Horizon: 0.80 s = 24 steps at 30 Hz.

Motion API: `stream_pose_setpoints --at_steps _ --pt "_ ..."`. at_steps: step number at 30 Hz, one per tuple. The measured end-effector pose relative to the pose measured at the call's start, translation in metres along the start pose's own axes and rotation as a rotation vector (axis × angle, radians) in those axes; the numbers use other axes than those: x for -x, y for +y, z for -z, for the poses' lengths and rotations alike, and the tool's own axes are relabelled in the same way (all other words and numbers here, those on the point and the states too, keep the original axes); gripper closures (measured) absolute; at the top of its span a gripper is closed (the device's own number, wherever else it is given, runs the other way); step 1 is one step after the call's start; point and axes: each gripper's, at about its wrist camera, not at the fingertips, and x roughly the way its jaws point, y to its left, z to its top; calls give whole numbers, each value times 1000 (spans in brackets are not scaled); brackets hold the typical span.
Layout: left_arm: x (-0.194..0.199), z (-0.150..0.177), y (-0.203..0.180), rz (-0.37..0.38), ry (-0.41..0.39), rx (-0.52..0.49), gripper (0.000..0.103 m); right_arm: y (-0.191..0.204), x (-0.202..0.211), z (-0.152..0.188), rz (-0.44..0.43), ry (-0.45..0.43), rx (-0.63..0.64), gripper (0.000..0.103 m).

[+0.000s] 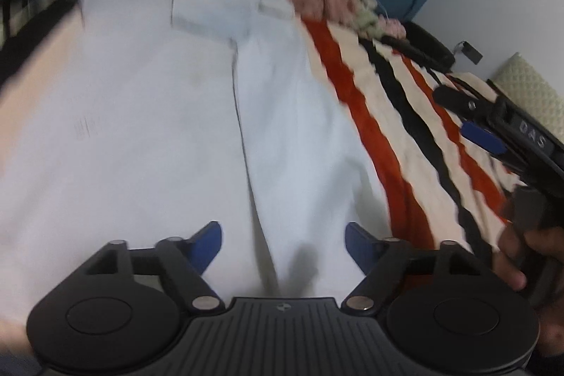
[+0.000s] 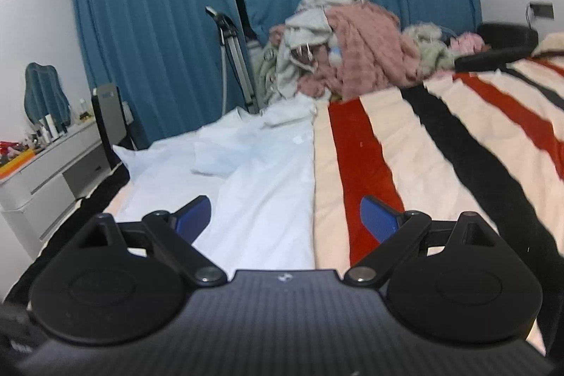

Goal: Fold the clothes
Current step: 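Release the folded side with the left gripper and lift away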

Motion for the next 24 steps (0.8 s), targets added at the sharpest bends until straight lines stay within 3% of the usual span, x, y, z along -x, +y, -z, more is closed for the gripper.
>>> stream_pose_setpoints --at_steps 4,9,16,20,24 --pt "14 -28 -12 -81 -106 -121 2 2 3 -2 -24 -40 -1 10" --pt "14 -41 -17 -127 -228 -180 1 6 0 0 -34 -49 6 10" --pt "17 -35 5 -184 -235 -149 1 16 -5 6 -44 -64 41 10" --pt "25 -39 19 -186 -231 -143 1 19 -16 12 -51 -22 63 11" --pt "35 -47 37 -181 -239 -125 1 28 -46 8 -74 62 76 23"
